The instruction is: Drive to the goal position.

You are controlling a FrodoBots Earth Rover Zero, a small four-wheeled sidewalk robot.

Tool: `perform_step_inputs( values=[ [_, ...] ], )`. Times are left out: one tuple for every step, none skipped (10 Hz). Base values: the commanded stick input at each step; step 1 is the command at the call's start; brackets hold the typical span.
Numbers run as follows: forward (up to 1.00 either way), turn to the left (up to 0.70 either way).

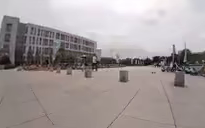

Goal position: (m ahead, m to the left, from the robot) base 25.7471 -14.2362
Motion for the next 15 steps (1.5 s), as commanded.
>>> perform_step_inputs(
  values=[
    [0.7, -0.13],
    [0.7, -0.13],
    [0.7, -0.13],
    [0.7, -0.13],
    [0.7, -0.13],
    [0.7, -0.13],
    [0.7, -0.13],
    [0.7, -0.13],
    [0.7, -0.13],
    [0.7, -0.13],
    [0.7, -0.13],
    [0.7, -0.13],
    [0.7, -0.13],
    [0.7, -0.13],
    [0.7, -0.13]
  ],
)
